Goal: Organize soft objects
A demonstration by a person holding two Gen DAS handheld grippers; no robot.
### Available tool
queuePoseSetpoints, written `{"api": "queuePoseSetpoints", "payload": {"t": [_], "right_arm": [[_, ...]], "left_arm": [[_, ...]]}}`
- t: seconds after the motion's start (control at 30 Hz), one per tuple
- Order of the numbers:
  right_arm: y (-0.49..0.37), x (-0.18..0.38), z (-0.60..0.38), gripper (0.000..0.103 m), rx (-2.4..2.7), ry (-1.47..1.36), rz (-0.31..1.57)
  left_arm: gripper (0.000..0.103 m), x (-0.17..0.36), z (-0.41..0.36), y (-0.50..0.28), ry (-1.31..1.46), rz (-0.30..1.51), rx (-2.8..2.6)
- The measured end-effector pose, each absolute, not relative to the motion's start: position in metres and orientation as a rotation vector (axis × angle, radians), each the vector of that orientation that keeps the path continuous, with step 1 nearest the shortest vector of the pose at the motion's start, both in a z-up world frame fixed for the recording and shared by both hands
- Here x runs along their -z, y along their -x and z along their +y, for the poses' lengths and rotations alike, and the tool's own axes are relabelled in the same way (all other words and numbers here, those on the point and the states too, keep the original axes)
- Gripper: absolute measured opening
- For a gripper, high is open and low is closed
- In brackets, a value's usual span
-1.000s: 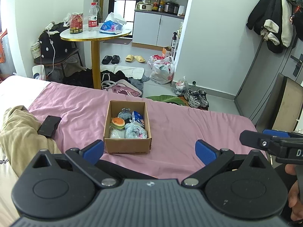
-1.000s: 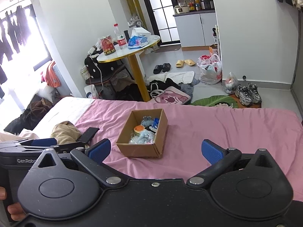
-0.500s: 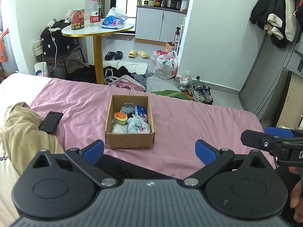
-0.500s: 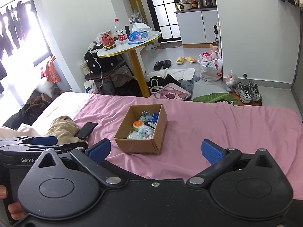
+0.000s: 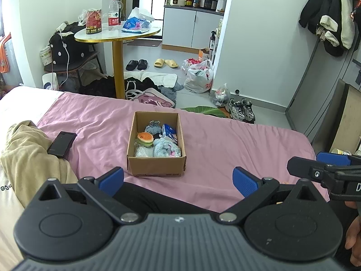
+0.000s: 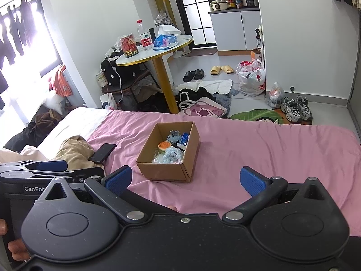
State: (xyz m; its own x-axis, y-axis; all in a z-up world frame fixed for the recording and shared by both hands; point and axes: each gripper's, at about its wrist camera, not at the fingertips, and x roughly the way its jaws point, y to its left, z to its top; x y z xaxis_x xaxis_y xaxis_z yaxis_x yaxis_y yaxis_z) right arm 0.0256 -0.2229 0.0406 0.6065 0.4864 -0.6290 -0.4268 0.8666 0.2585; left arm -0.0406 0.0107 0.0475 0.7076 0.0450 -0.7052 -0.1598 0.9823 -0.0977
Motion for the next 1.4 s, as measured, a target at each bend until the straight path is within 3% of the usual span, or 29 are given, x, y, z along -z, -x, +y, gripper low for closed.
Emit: {"api": "queuePoseSetpoints", "payload": {"t": [1.4], "right_arm": [[-0.0238, -0.0360, -0.2252, 0.103, -0.532, -0.095, 0.757]], "left_arm": [[0.102, -0.0495, 0.0144, 0.0440, 0.159, 0.781, -0.118]]}}
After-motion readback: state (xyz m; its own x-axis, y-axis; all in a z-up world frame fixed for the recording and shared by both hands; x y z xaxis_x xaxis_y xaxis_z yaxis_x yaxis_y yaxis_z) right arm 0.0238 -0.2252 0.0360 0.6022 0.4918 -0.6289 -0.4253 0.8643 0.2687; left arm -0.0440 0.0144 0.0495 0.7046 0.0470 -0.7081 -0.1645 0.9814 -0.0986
